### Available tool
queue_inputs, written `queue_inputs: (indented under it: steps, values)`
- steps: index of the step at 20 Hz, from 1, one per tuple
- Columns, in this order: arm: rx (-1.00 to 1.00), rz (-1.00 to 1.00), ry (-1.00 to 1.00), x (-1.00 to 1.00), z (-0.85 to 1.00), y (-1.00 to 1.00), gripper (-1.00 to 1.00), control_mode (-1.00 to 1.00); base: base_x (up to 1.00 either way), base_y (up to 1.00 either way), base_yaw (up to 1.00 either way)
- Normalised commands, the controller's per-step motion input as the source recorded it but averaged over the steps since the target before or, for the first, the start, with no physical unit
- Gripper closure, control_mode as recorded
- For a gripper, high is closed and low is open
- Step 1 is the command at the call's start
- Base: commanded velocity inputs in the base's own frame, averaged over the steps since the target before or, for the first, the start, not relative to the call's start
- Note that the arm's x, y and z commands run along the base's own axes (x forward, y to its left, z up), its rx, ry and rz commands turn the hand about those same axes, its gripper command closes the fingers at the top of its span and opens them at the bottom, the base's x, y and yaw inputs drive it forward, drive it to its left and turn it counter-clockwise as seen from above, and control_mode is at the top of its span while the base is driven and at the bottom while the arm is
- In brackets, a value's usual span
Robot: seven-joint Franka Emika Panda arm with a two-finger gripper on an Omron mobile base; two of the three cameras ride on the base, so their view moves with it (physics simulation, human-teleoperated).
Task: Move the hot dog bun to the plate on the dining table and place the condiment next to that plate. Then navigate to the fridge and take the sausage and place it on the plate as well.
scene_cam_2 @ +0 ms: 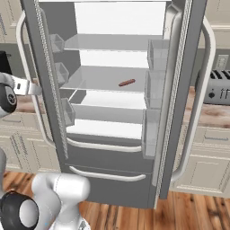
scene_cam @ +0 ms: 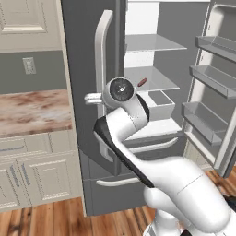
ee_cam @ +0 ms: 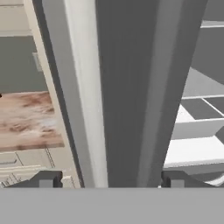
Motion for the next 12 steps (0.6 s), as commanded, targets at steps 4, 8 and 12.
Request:
queue_inputs:
  steps: [4, 8, 12]
  values:
    - [0.20, -0.04, 0.01, -0.69, 0.10, -0.57, -1.00, -1.00, 0.00, 0.00, 0.00]
    - [0.21, -0.01, 0.06, -0.18, 0.09, -0.83, -1.00, -1.00, 0.00, 0.00, 0.00]
    - [0.23, 0.00, 0.09, 0.13, 0.00, -0.83, -1.00, -1.00, 0.00, 0.00, 0.00]
